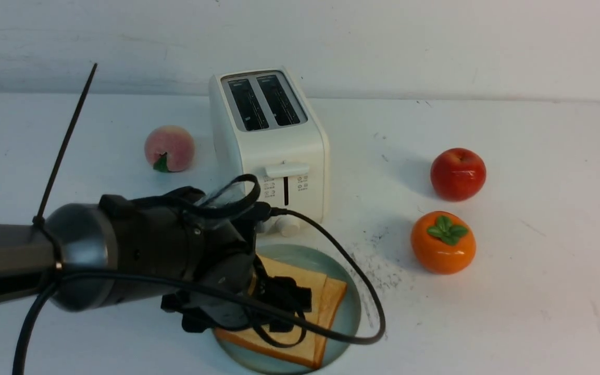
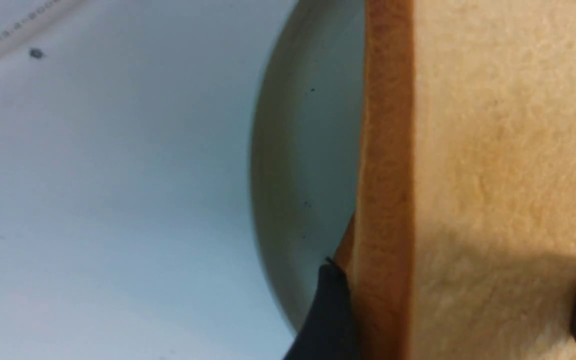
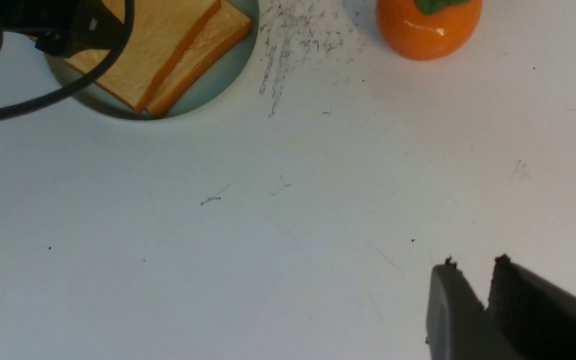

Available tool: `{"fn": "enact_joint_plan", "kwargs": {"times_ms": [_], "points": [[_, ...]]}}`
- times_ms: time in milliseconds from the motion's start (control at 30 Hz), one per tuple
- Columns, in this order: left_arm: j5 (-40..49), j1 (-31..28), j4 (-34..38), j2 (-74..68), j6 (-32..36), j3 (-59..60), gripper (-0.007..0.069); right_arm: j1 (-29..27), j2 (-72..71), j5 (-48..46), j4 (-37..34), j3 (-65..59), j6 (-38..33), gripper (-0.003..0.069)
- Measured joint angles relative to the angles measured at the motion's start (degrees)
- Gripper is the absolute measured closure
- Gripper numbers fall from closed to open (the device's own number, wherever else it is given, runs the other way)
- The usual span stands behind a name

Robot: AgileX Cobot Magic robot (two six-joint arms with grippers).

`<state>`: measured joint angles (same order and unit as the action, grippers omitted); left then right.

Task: Take toasted bread from bread machine on white table place on plate.
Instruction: 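Place the slice of bread on the plate with the left gripper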

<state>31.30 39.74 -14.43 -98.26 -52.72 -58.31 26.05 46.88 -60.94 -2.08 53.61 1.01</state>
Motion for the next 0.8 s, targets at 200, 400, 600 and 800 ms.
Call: {"fn": "enact_joint_plan", "kwargs": {"times_ms": [200,400,600,800], "points": [[5.7,0.0,1.7,-0.3,5.3,-5.2,0.0029,0.0,0.0,0.0,-0.3,0.0,0.0,0.0531],[15.6,0.0,0.6,-0.4,7.0,-12.0,0.003,0.0,0.0,0.0,-0.3,0.0,0.0,0.0531],[20.7,0.0,-1.7,-0.4,7.9,-15.0,0.0033,0.0,0.0,0.0,-0.3,0.0,0.0,0.0531],[26.7,0.0,-2.4,-0.4,12.9,-17.5,0.0168,0.0,-0.1,0.4,-0.3,0.0,0.0,0.0528]]}}
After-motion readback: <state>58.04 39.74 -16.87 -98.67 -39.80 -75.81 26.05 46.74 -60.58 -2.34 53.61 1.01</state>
